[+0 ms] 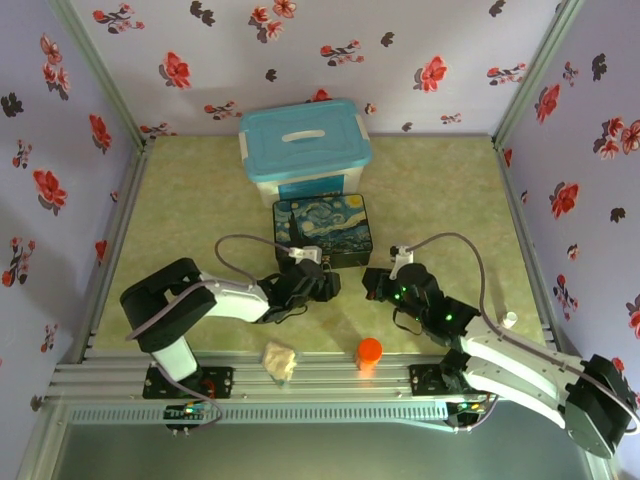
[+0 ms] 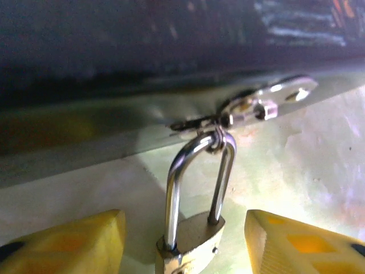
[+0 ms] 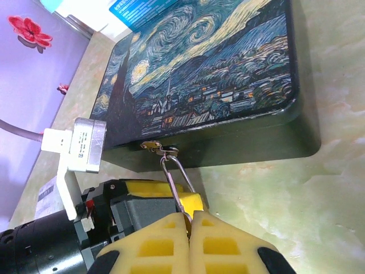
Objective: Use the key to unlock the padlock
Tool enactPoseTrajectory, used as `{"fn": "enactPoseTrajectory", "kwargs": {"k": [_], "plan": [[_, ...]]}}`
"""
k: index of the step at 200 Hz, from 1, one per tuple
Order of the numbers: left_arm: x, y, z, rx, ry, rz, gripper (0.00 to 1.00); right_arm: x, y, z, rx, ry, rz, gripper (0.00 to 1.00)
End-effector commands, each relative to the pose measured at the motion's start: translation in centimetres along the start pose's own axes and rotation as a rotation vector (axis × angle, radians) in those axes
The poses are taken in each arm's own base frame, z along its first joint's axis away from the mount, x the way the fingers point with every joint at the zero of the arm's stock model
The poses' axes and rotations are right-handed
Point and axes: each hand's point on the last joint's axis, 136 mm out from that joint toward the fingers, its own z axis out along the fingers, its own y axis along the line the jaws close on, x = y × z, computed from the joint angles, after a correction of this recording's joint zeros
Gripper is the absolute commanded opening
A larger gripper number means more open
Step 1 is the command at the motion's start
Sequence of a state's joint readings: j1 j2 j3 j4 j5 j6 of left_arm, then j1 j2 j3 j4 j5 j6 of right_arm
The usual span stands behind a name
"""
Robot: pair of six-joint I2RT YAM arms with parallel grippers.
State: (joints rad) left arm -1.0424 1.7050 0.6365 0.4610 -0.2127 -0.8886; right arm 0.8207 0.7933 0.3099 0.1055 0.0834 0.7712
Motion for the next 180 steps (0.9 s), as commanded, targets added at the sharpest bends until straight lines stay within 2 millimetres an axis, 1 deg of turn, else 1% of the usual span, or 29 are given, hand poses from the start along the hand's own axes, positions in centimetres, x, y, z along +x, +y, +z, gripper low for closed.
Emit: {"fn": "enactPoseTrajectory", "kwargs": {"k": [1,24,50,68,78,95,118,151,180], "plan": [[0.7,0.4,1.0,0.005,0.006,-0.011,0.55,0.2,-0.8,-0.1,0.021,-0.019,0.033,0.00],[1.0,-0.2,1.3,0.029,0.020,-0.003,0.42,0.5,-1.0,0.1,0.025,-0.013,0.039,0.00],[1.3,-0.1,1.7,0.023,0.030,0.001,0.35,0.8,-1.4,0.3,0.030,-0.010,0.048,0.00],[1.6,0.0,1.9,0.018,0.039,-0.003,0.23,1.2,-1.6,0.7,0.032,-0.003,0.058,0.00],[1.5,-0.2,1.8,0.030,0.040,0.001,0.18,1.6,-1.8,0.9,0.033,0.003,0.068,0.00],[1.2,-0.6,1.6,0.042,0.035,-0.005,0.17,2.1,-2.0,1.5,0.023,0.008,0.106,0.00],[0.5,-1.4,1.1,0.067,0.022,-0.042,0.16,2.8,-2.2,2.5,0.020,0.027,0.199,0.00],[-0.8,-2.5,0.1,0.134,0.002,-0.163,0.13,3.2,-1.2,3.5,-0.026,0.056,0.316,0.00],[-2.7,-3.4,-0.9,0.217,-0.043,-0.296,0.08,3.3,-0.7,3.9,-0.024,0.089,0.315,0.00]]}}
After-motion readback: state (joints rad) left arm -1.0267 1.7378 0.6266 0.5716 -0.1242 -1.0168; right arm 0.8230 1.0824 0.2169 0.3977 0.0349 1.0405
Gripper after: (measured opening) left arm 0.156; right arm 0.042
